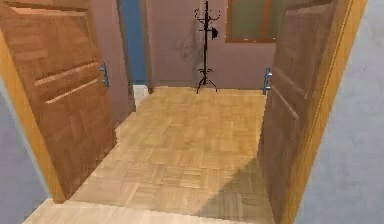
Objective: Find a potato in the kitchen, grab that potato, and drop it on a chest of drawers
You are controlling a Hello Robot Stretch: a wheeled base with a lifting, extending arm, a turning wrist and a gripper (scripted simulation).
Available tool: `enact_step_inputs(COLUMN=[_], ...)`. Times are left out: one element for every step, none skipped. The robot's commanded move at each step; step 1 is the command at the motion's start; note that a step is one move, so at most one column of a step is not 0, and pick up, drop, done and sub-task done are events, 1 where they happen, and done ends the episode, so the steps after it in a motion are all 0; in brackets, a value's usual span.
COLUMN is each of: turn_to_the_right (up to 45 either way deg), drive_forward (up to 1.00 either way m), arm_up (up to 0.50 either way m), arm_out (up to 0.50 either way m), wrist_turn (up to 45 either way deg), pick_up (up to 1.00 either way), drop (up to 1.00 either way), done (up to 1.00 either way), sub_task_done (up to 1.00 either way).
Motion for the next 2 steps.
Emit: enact_step_inputs(turn_to_the_right=[0.0,0.0], drive_forward=[1.00,1.00], arm_up=[0.00,0.00], arm_out=[0.00,0.00], wrist_turn=[0.0,0.0], pick_up=[0.00,0.00], drop=[0.00,0.00], done=[0.00,0.00], sub_task_done=[0.00,0.00])
